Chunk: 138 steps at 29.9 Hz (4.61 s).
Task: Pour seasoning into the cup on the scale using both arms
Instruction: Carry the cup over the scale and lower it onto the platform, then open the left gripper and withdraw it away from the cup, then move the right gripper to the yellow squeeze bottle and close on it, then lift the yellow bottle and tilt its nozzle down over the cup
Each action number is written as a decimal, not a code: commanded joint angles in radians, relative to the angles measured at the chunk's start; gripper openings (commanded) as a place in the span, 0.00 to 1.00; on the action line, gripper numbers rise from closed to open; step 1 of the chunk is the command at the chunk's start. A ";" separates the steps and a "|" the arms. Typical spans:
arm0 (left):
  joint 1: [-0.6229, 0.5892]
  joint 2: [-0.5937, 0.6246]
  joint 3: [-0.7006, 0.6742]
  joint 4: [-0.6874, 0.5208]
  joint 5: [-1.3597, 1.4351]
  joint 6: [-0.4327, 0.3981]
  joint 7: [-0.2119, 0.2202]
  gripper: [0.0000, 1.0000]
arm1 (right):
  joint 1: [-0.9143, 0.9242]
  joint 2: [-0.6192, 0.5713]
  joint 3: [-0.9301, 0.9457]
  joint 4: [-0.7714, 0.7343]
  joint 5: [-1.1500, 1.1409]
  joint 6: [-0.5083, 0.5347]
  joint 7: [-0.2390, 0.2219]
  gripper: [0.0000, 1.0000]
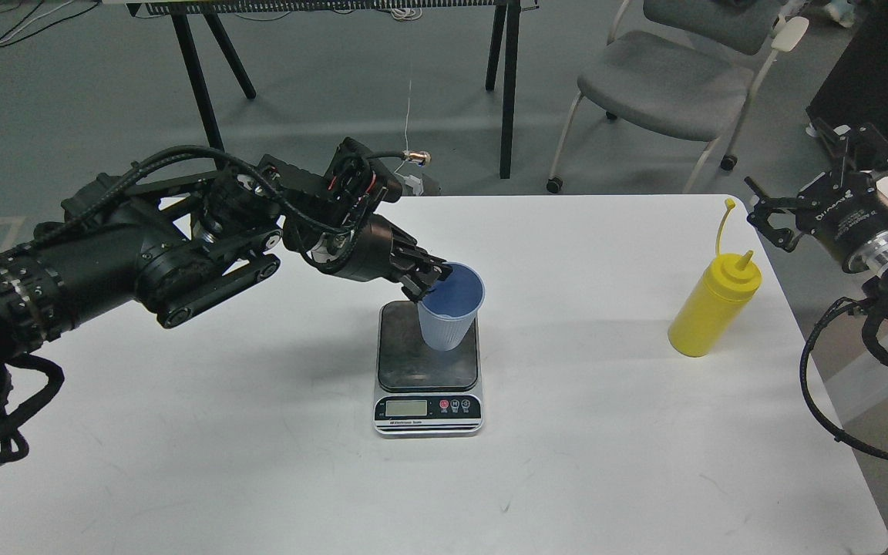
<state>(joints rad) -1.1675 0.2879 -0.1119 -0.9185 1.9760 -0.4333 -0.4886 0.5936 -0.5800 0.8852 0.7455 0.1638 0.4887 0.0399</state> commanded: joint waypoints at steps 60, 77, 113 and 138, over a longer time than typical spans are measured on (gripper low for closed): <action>0.156 0.283 -0.393 0.217 -1.743 0.007 0.000 0.97 | -0.739 -0.203 0.096 0.502 0.777 0.000 -0.118 0.99; 0.232 0.398 -0.440 0.210 -1.746 -0.010 0.000 0.98 | -0.609 0.084 0.152 0.356 0.648 0.000 -0.100 0.99; 0.238 0.451 -0.428 0.167 -1.732 -0.009 0.000 0.98 | -0.336 0.270 0.117 0.062 0.455 0.000 0.072 0.95; 0.238 0.442 -0.426 0.145 -1.717 -0.002 0.000 0.98 | -0.253 0.194 0.115 0.142 -0.071 0.000 0.229 0.26</action>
<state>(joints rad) -0.9299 0.7322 -0.5380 -0.7716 0.2590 -0.4357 -0.4887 0.3072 -0.3067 0.9988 0.8136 0.2647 0.4887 0.2680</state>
